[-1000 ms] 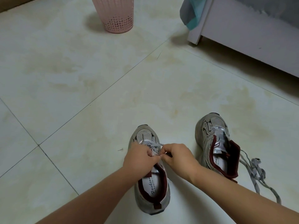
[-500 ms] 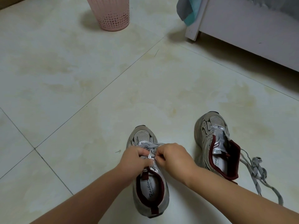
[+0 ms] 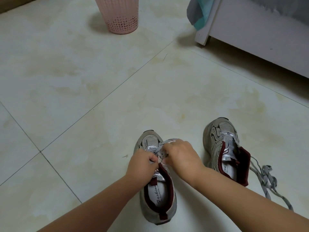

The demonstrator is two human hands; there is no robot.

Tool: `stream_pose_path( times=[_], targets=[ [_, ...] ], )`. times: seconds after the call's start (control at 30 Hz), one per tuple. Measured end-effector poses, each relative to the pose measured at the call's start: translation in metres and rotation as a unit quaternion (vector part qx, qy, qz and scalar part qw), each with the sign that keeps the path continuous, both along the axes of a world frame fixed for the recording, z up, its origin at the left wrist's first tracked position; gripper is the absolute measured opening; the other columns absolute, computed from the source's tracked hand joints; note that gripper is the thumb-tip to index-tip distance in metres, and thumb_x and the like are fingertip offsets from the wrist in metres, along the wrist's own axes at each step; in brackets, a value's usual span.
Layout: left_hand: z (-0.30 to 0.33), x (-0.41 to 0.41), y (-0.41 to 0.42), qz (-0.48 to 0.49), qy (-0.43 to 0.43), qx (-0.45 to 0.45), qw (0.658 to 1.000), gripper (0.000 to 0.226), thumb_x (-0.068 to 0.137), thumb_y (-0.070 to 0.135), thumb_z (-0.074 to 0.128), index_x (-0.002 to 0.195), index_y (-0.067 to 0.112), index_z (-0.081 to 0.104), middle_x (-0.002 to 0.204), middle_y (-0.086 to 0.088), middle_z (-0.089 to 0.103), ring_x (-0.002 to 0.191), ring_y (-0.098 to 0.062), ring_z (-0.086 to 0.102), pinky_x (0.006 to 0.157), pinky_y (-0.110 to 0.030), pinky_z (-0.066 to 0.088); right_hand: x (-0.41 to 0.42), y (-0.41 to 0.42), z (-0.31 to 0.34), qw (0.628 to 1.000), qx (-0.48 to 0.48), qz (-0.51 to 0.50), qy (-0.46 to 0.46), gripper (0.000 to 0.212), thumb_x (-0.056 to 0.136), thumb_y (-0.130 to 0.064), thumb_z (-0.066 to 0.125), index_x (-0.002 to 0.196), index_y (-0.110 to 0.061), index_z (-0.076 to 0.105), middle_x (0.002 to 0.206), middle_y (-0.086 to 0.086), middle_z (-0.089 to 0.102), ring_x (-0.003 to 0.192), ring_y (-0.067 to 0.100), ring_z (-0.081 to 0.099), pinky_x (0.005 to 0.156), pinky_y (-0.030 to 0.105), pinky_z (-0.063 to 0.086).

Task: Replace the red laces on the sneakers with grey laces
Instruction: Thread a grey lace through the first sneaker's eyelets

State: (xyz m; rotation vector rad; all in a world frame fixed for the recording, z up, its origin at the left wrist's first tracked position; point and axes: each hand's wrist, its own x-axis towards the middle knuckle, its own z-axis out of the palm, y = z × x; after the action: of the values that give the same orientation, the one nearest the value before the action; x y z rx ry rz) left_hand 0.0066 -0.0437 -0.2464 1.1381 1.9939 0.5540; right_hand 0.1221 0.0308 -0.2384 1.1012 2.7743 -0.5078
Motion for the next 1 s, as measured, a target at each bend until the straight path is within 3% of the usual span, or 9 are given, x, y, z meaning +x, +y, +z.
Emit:
stream_pose_path(
  times=[0.13,0.23,0.37,0.43,0.57,0.7,0.77,0.87,1.0],
  targets=[
    [-0.003,0.002,-0.001,-0.008,0.007,-0.007,1.000,0.019,0.082,0.004,0.056,0.070,0.017,0.064,0.079,0.006,0.042,0.073,-0.011,0.046,0.058,-0.016,0.028,0.008,-0.009,0.007,0.996,0.060,-0.057,0.023,0.031,0.072,-0.027,0.068,0.100,-0.014,0.061,0.106,0.005,0.056,0.105,0.028,0.049,0.084,0.033,0.034],
    [-0.002,0.001,0.001,-0.031,-0.022,-0.038,0.999,0.031,0.086,0.006,0.051,0.062,0.026,0.047,0.093,-0.003,0.038,0.079,-0.014,0.043,0.062,-0.018,0.027,0.011,-0.027,0.014,0.984,0.120,-0.098,0.084,0.029,0.059,-0.030,0.079,0.075,-0.012,0.061,0.077,0.007,0.059,0.073,0.029,0.059,0.059,0.034,0.045],
    [0.005,-0.003,0.003,-0.067,-0.046,-0.070,0.994,0.033,0.087,0.004,0.045,0.063,0.026,0.040,0.096,-0.004,0.034,0.081,-0.014,0.038,0.065,-0.021,0.028,0.014,-0.049,0.004,0.992,-0.052,-0.101,-0.057,0.047,0.086,-0.059,0.042,0.097,-0.016,0.057,0.098,0.007,0.063,0.094,0.028,0.060,0.065,0.030,0.036],
    [0.009,-0.008,0.002,-0.091,-0.076,-0.074,0.990,0.031,0.088,0.004,0.042,0.064,0.023,0.040,0.092,-0.002,0.036,0.078,-0.011,0.038,0.062,-0.021,0.030,0.015,-0.051,0.001,0.986,-0.086,-0.088,-0.111,0.045,0.092,-0.052,0.037,0.102,-0.013,0.058,0.105,0.010,0.064,0.098,0.030,0.060,0.067,0.030,0.034],
    [0.022,-0.033,-0.002,-0.070,-0.170,-0.052,0.982,0.025,0.093,0.007,0.038,0.070,0.017,0.042,0.065,0.002,0.042,0.053,-0.010,0.038,0.053,-0.025,0.032,0.020,-0.050,-0.005,0.981,-0.108,-0.109,-0.118,0.045,0.096,-0.044,0.033,0.104,-0.009,0.059,0.111,0.013,0.062,0.102,0.032,0.059,0.071,0.030,0.036],
    [0.019,-0.042,0.001,-0.127,-0.037,0.012,0.991,0.019,0.088,0.012,0.055,0.071,0.021,0.053,0.067,0.001,0.044,0.061,-0.015,0.041,0.063,-0.028,0.039,0.020,-0.050,-0.006,0.980,-0.113,-0.106,-0.124,0.044,0.096,-0.043,0.033,0.101,-0.008,0.060,0.109,0.014,0.063,0.101,0.033,0.059,0.069,0.029,0.034],
    [0.014,-0.031,-0.001,-0.150,0.023,0.004,0.988,0.004,0.081,0.022,0.064,0.086,0.023,0.064,0.083,0.005,0.042,0.075,-0.012,0.049,0.076,-0.028,0.041,0.019,-0.050,-0.006,0.980,-0.112,-0.109,-0.121,0.044,0.095,-0.043,0.034,0.101,-0.008,0.060,0.109,0.014,0.063,0.100,0.033,0.059,0.069,0.029,0.033],
    [0.002,-0.011,-0.003,-0.160,0.121,-0.007,0.980,0.023,0.077,0.034,0.067,0.097,0.024,0.064,0.093,0.007,0.034,0.091,-0.016,0.049,0.070,-0.024,0.033,0.018,-0.051,-0.004,0.980,-0.107,-0.113,-0.124,0.044,0.095,-0.044,0.033,0.101,-0.009,0.060,0.108,0.013,0.063,0.100,0.033,0.059,0.068,0.029,0.034],
    [0.000,-0.003,0.001,-0.162,0.182,0.010,0.970,0.013,0.085,0.024,0.057,0.088,0.014,0.065,0.090,0.004,0.032,0.088,-0.018,0.046,0.067,-0.027,0.035,0.018,-0.052,-0.003,0.980,-0.106,-0.119,-0.123,0.042,0.096,-0.041,0.033,0.101,-0.009,0.060,0.109,0.013,0.063,0.100,0.032,0.059,0.068,0.030,0.035]
  ],
)
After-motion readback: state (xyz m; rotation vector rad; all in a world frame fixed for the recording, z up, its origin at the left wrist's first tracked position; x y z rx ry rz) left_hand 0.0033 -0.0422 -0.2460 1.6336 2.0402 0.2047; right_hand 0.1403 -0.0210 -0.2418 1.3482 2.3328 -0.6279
